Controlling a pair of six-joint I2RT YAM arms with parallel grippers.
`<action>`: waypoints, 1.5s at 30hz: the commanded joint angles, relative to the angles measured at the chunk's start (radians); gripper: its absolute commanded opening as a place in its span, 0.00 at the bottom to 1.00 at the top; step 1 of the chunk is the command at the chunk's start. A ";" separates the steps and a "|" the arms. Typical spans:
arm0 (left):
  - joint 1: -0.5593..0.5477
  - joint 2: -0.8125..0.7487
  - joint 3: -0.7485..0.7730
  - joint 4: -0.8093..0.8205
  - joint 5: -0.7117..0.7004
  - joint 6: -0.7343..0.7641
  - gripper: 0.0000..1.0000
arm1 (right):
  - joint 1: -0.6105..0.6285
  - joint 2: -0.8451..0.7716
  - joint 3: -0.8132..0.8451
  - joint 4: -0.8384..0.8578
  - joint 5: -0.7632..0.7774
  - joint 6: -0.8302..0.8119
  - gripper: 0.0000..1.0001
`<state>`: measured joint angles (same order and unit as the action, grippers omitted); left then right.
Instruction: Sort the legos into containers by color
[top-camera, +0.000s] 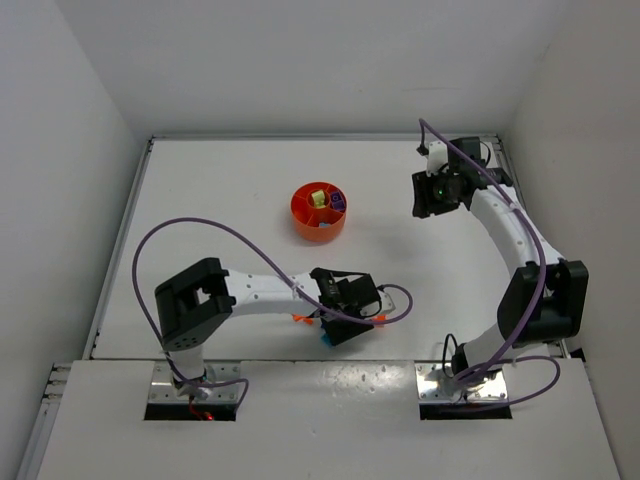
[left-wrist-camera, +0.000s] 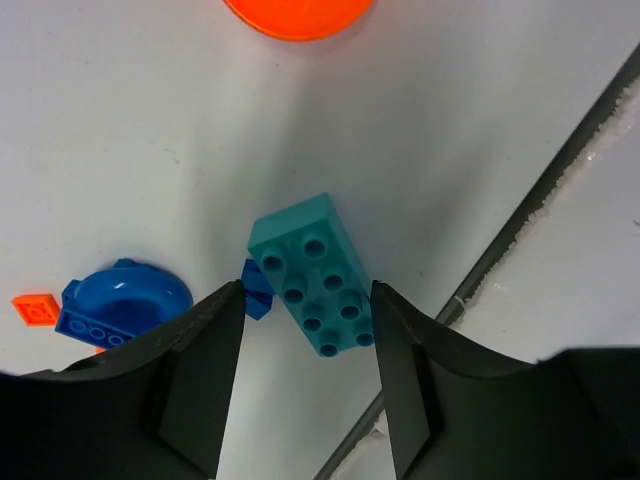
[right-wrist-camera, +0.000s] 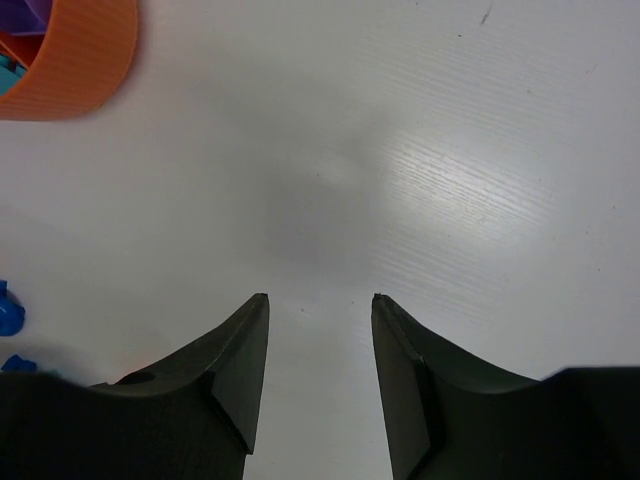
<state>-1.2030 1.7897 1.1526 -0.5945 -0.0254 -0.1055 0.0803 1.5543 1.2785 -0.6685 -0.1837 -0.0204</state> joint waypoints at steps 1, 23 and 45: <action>-0.003 0.011 0.025 0.030 -0.056 -0.025 0.59 | -0.005 0.006 0.045 0.004 -0.039 0.016 0.46; 0.015 -0.130 0.022 0.041 -0.189 0.023 0.12 | -0.014 0.006 0.016 0.006 -0.068 0.007 0.46; 0.438 -0.276 0.030 0.446 -0.427 0.070 0.00 | -0.014 0.024 0.036 0.006 -0.088 0.016 0.46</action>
<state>-0.7681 1.5246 1.1900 -0.2584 -0.4442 -0.0143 0.0711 1.5723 1.2800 -0.6823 -0.2584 -0.0174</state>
